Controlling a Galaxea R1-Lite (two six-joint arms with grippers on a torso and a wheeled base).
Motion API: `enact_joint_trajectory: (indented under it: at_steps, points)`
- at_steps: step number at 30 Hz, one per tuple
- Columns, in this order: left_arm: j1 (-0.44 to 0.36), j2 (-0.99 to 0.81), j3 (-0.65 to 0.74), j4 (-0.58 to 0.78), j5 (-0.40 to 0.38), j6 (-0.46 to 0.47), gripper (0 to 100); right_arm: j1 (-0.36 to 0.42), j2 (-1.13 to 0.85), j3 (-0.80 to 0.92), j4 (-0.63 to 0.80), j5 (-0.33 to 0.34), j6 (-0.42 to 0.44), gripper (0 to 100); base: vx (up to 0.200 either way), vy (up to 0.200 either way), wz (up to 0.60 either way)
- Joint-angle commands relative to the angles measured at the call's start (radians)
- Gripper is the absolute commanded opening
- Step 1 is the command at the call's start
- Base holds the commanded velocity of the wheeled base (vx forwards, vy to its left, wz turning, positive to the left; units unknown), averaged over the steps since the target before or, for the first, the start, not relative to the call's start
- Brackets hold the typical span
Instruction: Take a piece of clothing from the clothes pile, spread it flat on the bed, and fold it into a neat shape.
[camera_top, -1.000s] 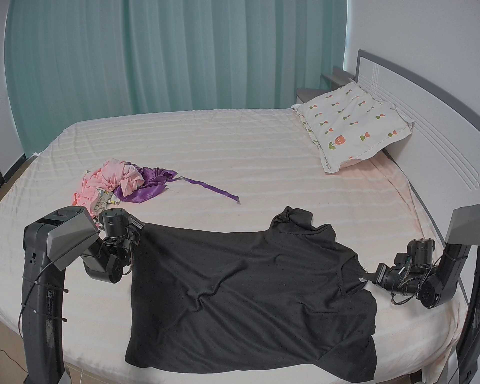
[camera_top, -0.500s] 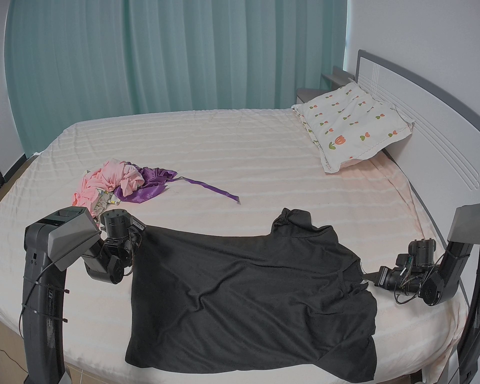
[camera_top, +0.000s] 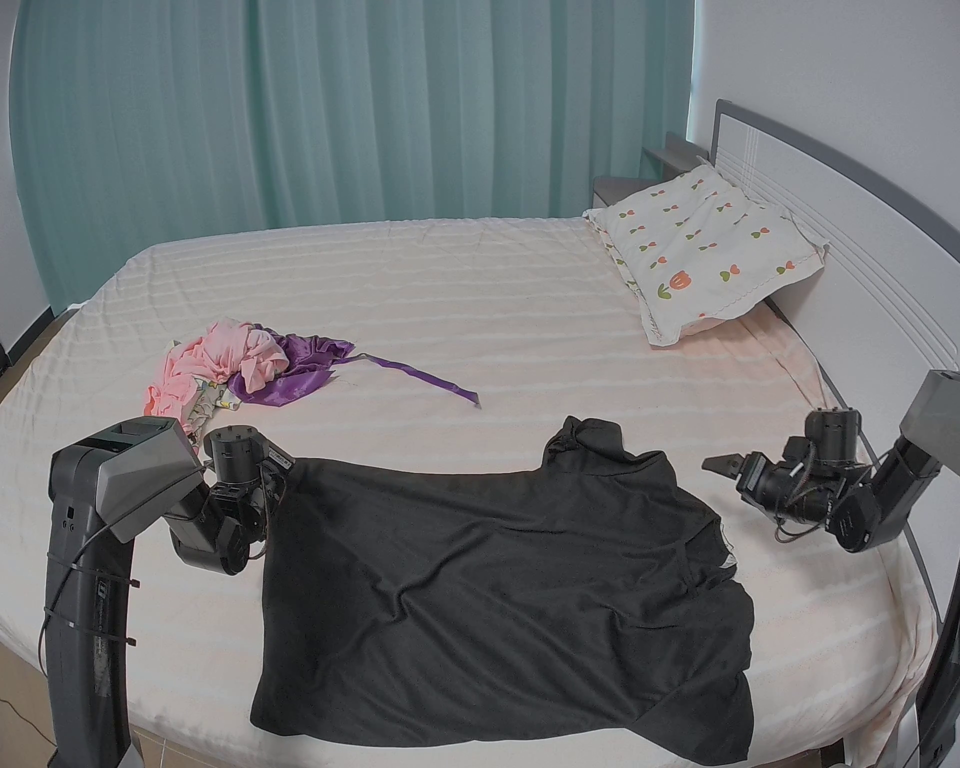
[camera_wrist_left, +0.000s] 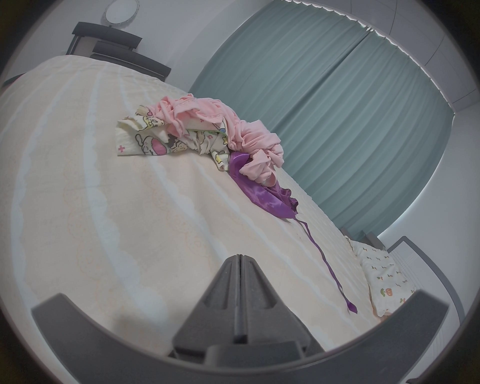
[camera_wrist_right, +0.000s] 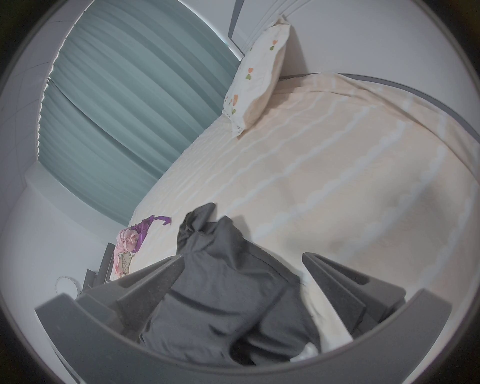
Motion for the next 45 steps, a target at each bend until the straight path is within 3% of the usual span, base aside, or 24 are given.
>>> enact_joint_trajectory:
  at_steps: [1, 4, 13, 24, 25, 36, 41, 45]
  points:
    - [-0.002, -0.013, 0.039, -0.003, 0.002, -0.023, 0, 0.124, 0.186, -0.259, 0.095, -0.111, 0.055, 100, 0.000, 0.000, 0.00]
    - [-0.003, -0.022, 0.054, -0.003, 0.001, -0.026, 0, 0.151, 0.271, -0.380, 0.155, -0.163, 0.055, 100, 0.000, 0.000, 0.00]
    - [-0.005, -0.024, 0.069, -0.008, 0.001, -0.031, 0, 0.174, 0.404, -0.608, 0.240, -0.208, 0.053, 100, 0.000, 0.000, 0.00]
    - [-0.005, -0.028, 0.072, -0.008, 0.001, -0.031, 0, 0.171, 0.442, -0.674, 0.233, -0.208, 0.015, 100, 0.000, 0.000, 0.00]
    - [-0.005, -0.028, 0.072, -0.008, 0.001, -0.031, 0, 0.171, 0.442, -0.676, 0.228, -0.209, 0.010, 0, 0.000, 0.000, 0.00]
    - [-0.011, -0.062, 0.065, -0.001, 0.004, -0.015, 0, 0.139, 0.393, -0.634, 0.129, -0.197, 0.021, 0, 0.000, 0.000, 0.00]
    - [-0.025, -0.064, 0.062, 0.000, 0.008, 0.106, 0, 0.116, 0.363, -0.639, 0.090, -0.205, 0.021, 0, 0.000, 0.000, 0.00]
    - [-0.022, -0.065, 0.042, 0.003, 0.007, 0.149, 0, 0.097, 0.366, -0.660, 0.053, -0.208, 0.021, 0, 0.000, 0.000, 0.00]
